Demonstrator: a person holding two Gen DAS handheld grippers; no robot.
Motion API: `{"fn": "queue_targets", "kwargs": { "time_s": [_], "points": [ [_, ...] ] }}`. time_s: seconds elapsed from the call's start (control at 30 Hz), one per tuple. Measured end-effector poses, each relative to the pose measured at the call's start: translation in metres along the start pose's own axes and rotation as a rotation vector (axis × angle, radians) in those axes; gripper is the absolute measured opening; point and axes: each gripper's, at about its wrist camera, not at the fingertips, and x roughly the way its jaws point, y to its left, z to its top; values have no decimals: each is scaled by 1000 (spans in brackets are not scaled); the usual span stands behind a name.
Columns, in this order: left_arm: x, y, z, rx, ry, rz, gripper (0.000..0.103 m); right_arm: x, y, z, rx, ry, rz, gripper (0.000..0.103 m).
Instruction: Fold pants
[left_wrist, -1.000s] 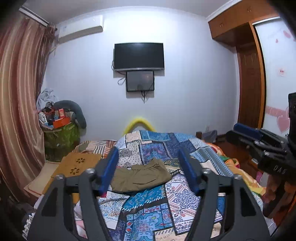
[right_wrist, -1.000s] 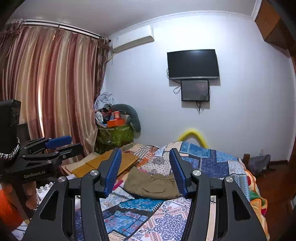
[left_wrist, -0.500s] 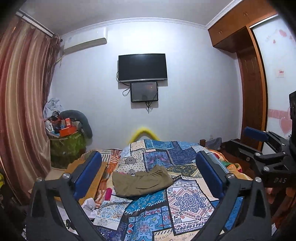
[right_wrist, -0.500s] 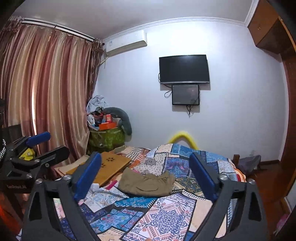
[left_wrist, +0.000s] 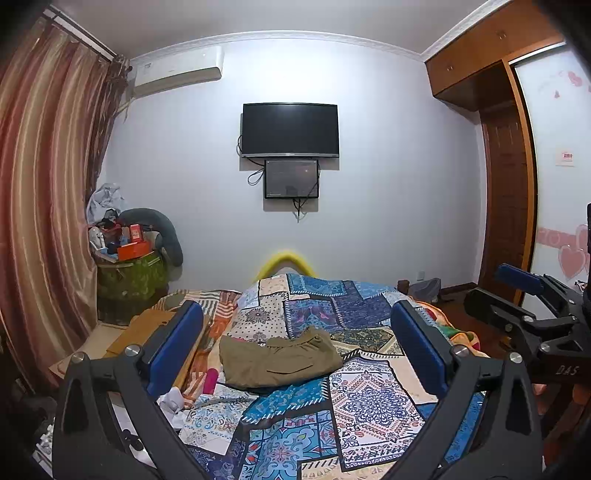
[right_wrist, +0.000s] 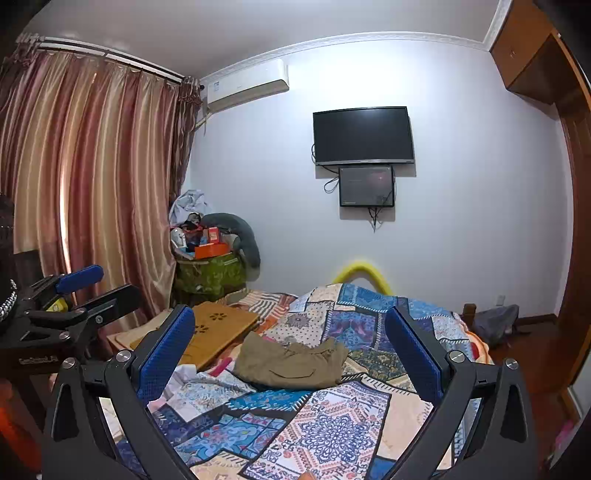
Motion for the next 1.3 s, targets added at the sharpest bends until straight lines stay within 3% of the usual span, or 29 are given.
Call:
{"fn": "queue_targets", "kwargs": {
  "time_s": [1.3],
  "points": [
    [15,0,-4,-15,24,3,103,-11,-12,2,38,19,-19,102]
  ]
}}
